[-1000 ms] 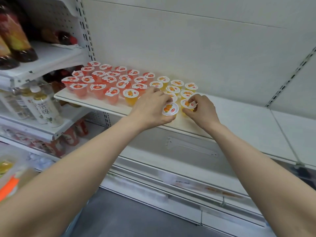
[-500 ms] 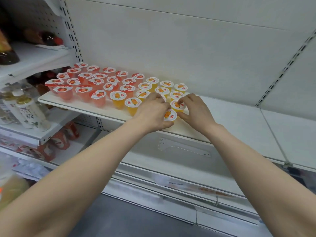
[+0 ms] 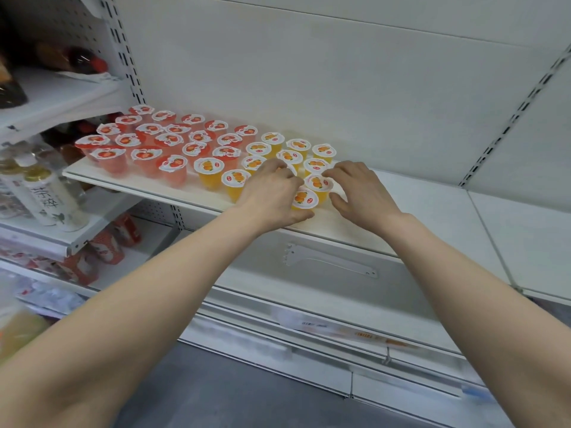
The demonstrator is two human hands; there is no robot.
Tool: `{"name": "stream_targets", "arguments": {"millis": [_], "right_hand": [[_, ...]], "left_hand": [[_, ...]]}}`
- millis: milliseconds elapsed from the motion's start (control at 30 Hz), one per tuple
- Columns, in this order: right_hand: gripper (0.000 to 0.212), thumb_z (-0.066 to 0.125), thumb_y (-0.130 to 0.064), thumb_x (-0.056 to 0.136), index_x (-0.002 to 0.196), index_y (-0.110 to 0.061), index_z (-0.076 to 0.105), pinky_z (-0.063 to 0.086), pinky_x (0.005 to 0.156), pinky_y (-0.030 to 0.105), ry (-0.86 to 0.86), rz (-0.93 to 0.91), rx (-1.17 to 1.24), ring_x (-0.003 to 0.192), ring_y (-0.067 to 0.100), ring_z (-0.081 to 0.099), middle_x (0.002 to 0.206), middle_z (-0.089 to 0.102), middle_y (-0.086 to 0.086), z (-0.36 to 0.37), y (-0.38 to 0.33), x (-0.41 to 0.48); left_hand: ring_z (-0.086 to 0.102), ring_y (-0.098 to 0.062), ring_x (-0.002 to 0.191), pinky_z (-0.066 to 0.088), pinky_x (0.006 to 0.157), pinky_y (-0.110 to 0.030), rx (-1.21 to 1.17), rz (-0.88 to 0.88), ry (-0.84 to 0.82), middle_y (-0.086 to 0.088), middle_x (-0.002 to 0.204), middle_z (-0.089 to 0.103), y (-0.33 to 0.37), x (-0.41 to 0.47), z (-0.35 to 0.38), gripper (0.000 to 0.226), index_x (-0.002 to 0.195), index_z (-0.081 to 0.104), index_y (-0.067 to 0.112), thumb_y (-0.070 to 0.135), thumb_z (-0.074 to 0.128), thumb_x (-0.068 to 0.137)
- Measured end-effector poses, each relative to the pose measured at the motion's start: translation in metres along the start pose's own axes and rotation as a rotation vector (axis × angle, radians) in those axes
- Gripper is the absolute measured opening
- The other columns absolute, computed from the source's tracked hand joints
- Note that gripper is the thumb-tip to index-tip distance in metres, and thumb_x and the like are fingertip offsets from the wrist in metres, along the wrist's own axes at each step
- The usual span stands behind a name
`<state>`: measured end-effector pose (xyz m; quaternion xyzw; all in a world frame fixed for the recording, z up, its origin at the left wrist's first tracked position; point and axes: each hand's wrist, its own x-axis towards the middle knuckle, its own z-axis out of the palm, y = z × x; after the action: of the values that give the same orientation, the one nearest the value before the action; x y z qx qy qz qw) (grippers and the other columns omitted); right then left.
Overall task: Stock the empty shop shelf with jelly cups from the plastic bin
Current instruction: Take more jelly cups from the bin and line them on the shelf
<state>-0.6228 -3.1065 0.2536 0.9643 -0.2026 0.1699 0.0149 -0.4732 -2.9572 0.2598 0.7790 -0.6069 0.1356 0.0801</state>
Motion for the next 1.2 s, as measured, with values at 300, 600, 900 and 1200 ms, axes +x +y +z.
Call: {"name": "stream_targets", "arguments": {"millis": [300,600,900,1200], "right_hand": [[0.039,0.058,-0.021,0.092,0.13,-0.012,0.058,0.043,0.092,0.046,0.131,-0.007,-0.059,0.112,0.037,0.052,0.124,0.058,0.012,-0.026,-0.038,0.012],[0.037,0.054,-0.024,0.092,0.126,-0.009,0.059,0.043,0.094,0.046,0.264,-0.14,-0.034,0.108,0.037,0.053,0.117,0.061,0.013,-0.009,-0.169,0.045],[0.036,0.057,-0.018,0.091,0.124,-0.004,0.059,0.045,0.088,0.045,0.25,-0.366,0.08,0.101,0.037,0.055,0.112,0.061,0.016,0.06,-0.363,0.072],[0.036,0.056,-0.021,0.09,0.123,-0.005,0.06,0.048,0.086,0.046,0.012,-0.56,0.246,0.101,0.036,0.055,0.113,0.061,0.014,0.153,-0.533,0.076]], "left_hand": [[0.042,-0.025,0.126,0.037,0.103,-0.038,-0.112,-0.022,0.131,-0.003,0.127,0.06,-0.049,-0.027,-0.031,0.056,0.13,0.058,0.017,0.056,0.049,0.091],[0.048,-0.03,0.118,0.036,0.1,-0.038,-0.083,-0.108,0.244,-0.009,0.12,0.063,-0.166,-0.132,-0.062,0.044,0.124,0.061,0.012,0.041,0.058,0.092],[0.05,-0.033,0.115,0.038,0.101,-0.042,-0.045,-0.332,0.222,-0.011,0.121,0.062,-0.31,-0.295,-0.063,0.043,0.125,0.06,0.011,0.037,0.06,0.09],[0.052,-0.036,0.11,0.036,0.097,-0.04,-0.076,-0.674,0.113,-0.013,0.114,0.064,-0.401,-0.476,-0.026,0.038,0.121,0.063,0.009,0.029,0.065,0.089]]}}
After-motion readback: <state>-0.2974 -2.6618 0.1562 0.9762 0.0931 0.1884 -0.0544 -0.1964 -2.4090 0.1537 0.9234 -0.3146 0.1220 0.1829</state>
